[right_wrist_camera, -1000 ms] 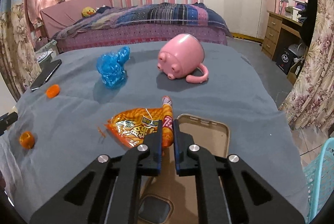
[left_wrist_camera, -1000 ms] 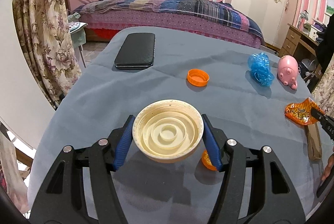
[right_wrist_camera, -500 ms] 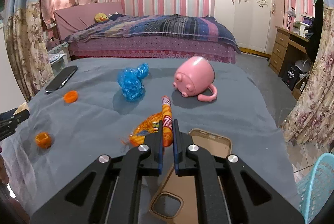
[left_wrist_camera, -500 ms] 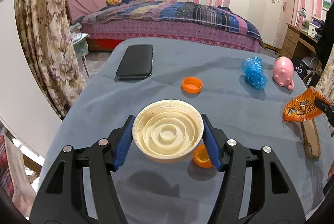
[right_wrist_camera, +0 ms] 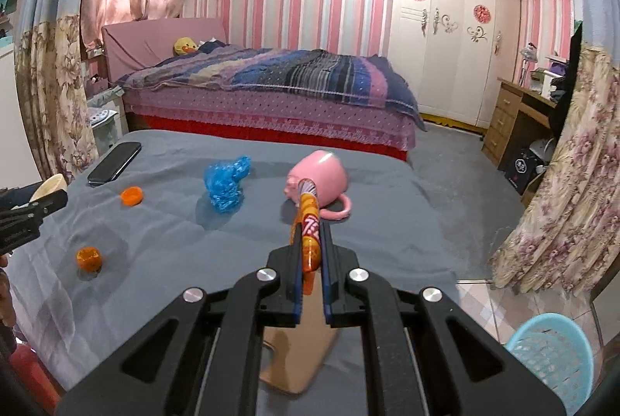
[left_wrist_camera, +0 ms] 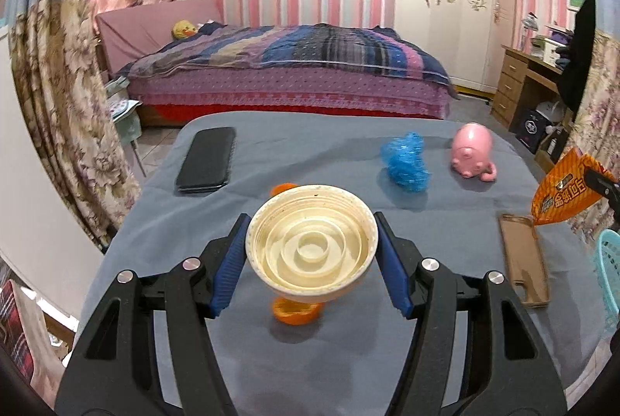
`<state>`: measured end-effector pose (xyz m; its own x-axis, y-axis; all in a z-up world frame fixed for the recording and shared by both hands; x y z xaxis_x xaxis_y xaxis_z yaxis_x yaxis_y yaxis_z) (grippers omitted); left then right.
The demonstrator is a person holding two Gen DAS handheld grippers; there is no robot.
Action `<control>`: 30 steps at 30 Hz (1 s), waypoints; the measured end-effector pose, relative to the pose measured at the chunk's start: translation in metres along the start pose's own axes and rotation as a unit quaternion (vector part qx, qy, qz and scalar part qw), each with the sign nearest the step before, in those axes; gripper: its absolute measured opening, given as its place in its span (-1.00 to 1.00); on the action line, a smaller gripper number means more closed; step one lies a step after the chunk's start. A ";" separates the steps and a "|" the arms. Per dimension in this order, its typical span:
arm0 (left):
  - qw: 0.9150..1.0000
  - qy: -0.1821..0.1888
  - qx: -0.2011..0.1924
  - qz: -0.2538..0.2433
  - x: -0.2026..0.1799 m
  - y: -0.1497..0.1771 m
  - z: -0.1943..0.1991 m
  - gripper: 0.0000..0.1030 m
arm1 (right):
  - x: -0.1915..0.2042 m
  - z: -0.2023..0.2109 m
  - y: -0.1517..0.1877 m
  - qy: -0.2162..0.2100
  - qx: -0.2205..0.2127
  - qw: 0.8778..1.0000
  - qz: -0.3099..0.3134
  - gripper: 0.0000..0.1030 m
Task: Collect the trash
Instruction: 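Carry the white lid and orange wrapper in both tools over the basket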
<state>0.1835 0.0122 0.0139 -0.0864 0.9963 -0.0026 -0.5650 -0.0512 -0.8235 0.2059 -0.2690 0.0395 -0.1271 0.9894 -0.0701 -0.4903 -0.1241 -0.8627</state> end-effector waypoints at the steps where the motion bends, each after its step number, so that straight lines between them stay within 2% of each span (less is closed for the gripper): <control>1: 1.000 0.003 0.000 -0.003 -0.007 -0.001 0.001 0.18 | -0.007 0.006 0.000 0.006 -0.002 1.000 0.002 -0.85; 19: 0.997 0.060 0.006 -0.047 -0.122 0.005 0.012 0.18 | -0.119 0.058 0.036 0.072 0.002 0.997 -0.033 -0.85; 30: 0.989 0.120 -0.001 -0.090 -0.224 0.006 0.018 0.18 | -0.203 0.095 0.065 0.133 0.008 0.989 -0.070 -0.85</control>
<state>0.1846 -0.2127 0.0193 0.2127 0.9771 0.0100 -0.5517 0.1285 -0.8241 0.1181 -0.4849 0.0455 0.1740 0.9813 -0.0819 -0.5003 0.0164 -0.8657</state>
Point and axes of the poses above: each gripper's, at about its wrist camera, not at the fingertips, and z roughly against the way its jaws point, x to its left, y to its underside, the point moved 8 cm from there along -z, roughly the way its jaws point
